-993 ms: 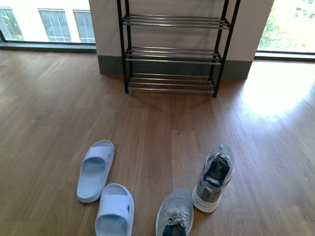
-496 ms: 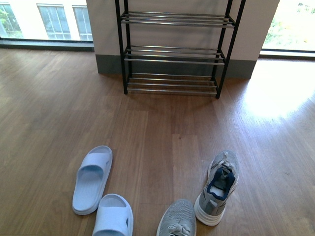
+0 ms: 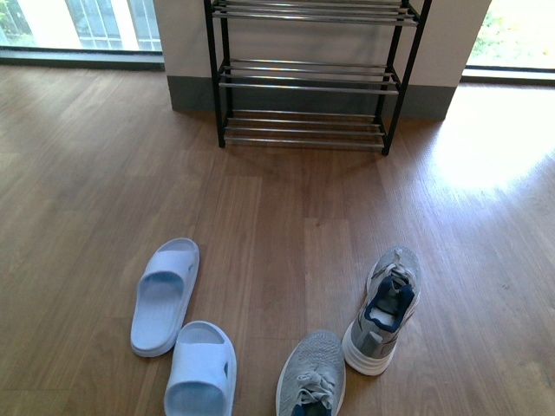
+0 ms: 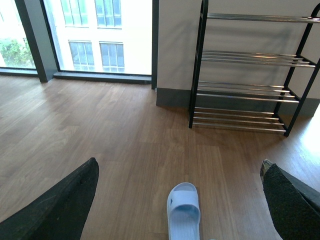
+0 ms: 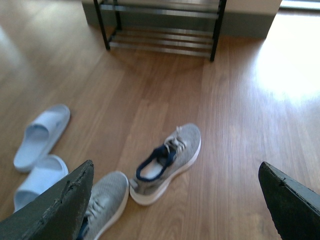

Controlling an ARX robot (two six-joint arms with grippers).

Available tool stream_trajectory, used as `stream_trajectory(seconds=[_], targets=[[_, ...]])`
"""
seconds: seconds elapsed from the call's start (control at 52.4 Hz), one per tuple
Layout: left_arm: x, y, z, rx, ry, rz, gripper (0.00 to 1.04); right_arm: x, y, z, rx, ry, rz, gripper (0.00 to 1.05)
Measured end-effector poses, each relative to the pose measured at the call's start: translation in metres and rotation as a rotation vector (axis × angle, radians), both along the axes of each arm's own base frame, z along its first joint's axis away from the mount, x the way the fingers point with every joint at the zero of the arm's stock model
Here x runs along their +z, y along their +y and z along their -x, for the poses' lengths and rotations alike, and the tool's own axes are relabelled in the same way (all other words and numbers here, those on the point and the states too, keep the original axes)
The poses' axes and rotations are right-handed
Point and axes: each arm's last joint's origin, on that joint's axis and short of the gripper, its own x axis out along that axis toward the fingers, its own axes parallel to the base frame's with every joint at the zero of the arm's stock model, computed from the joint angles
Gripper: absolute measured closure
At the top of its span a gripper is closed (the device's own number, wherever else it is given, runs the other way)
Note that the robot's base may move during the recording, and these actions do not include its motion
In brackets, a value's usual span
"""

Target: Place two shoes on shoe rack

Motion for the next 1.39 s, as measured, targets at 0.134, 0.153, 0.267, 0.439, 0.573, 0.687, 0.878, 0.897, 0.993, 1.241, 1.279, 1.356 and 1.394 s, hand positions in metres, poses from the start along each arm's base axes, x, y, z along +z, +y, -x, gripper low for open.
stream_trajectory(seconds=[0.134, 0.153, 0.267, 0.439, 0.573, 0.687, 0.878, 0.897, 0.993, 1.241, 1.279, 1.356, 1.394], targets=[[0.000, 0.000, 0.000, 0.000, 0.000, 0.000, 0.09, -0.030, -0.012, -0.030, 0.018, 0.181, 0.038, 0.09], [0.000, 0.000, 0.000, 0.000, 0.000, 0.000, 0.09, -0.036, -0.014, -0.035, 0.021, 0.210, 0.046, 0.09], [0.000, 0.000, 0.000, 0.000, 0.000, 0.000, 0.09, -0.068, -0.022, -0.053, 0.034, 0.349, 0.066, 0.09], [0.000, 0.000, 0.000, 0.000, 0.000, 0.000, 0.09, -0.129, -0.019, -0.067, 0.100, 0.556, 0.114, 0.09], [0.000, 0.000, 0.000, 0.000, 0.000, 0.000, 0.09, -0.168, -0.012, -0.069, 0.136, 0.673, 0.103, 0.09], [0.000, 0.000, 0.000, 0.000, 0.000, 0.000, 0.09, -0.192, -0.006, -0.067, 0.163, 0.747, 0.102, 0.09], [0.000, 0.000, 0.000, 0.000, 0.000, 0.000, 0.09, -0.224, 0.006, -0.061, 0.216, 0.842, 0.075, 0.09], [0.000, 0.000, 0.000, 0.000, 0.000, 0.000, 0.09, -0.227, 0.008, -0.060, 0.226, 0.852, 0.068, 0.09], [0.000, 0.000, 0.000, 0.000, 0.000, 0.000, 0.09, -0.239, 0.017, -0.060, 0.268, 0.899, 0.014, 0.09], [0.000, 0.000, 0.000, 0.000, 0.000, 0.000, 0.09, -0.255, 0.024, -0.078, 0.234, 0.928, -0.140, 0.09], [0.000, 0.000, 0.000, 0.000, 0.000, 0.000, 0.09, -0.258, 0.024, -0.084, 0.213, 0.928, -0.160, 0.09], [0.000, 0.000, 0.000, 0.000, 0.000, 0.000, 0.09, -0.264, 0.023, -0.095, 0.159, 0.925, -0.197, 0.09], [0.000, 0.000, 0.000, 0.000, 0.000, 0.000, 0.09, -0.267, 0.023, -0.101, 0.129, 0.928, -0.220, 0.09]])
